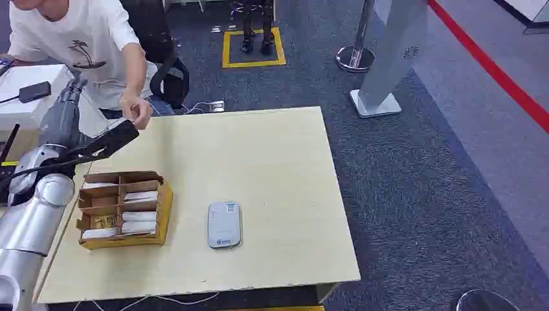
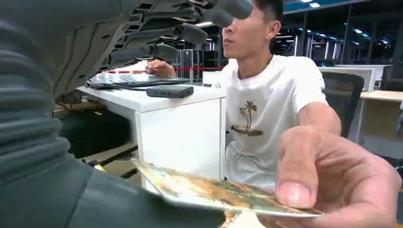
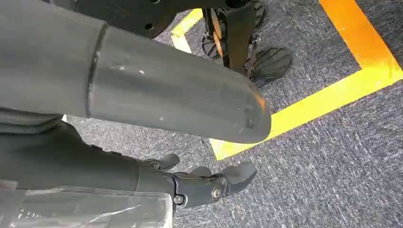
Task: Pass the card to the sensor for recognition and then transmit it.
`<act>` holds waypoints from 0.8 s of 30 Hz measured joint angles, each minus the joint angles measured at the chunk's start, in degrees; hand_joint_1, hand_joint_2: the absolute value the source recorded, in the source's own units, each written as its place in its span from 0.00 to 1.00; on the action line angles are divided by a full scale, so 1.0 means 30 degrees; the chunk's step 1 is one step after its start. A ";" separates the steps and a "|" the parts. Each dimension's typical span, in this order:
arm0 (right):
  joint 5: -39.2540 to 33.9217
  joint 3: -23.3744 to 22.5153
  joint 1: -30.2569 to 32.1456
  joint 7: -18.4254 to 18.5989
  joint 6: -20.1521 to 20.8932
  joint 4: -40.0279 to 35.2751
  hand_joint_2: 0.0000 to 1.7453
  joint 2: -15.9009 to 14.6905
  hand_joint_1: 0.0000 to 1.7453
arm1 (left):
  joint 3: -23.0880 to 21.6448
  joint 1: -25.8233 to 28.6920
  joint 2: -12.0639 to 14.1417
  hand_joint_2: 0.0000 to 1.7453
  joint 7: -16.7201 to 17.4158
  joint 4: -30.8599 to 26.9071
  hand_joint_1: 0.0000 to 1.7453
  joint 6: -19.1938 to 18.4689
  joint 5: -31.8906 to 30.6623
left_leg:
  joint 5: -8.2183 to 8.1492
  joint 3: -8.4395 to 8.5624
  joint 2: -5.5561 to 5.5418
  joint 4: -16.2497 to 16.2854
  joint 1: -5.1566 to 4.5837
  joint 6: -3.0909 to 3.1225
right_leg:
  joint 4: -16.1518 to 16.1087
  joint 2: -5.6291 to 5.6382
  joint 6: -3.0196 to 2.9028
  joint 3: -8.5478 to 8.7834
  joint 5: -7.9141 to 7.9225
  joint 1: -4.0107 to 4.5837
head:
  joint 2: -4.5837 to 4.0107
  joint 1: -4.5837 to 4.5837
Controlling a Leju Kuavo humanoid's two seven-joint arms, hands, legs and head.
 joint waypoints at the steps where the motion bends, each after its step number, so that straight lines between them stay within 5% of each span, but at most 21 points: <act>1: -0.0037 0.0029 0.0001 0.0007 0.0000 0.0000 0.00 0.0000 0.00 | 0.0000 0.0000 0.0007 1.00 0.0058 0.0000 1.00 -0.0044 0.0058 | 0.0000 0.0000 0.0000 0.0000 0.0000 0.0000 | 0.0000 0.0000 0.0000 0.0000 0.0000 0.0000 | 0.0000 0.0000; 24: -0.0337 0.0713 -0.0015 0.0044 0.0051 0.0007 0.00 0.0000 0.00 | -0.0087 0.0004 0.0029 1.00 0.0131 -0.0022 1.00 -0.0379 0.0553 | 0.0003 -0.0001 -0.0002 0.0000 0.0000 0.0000 | 0.0001 -0.0001 -0.0002 0.0001 0.0001 0.0000 | 0.0000 0.0000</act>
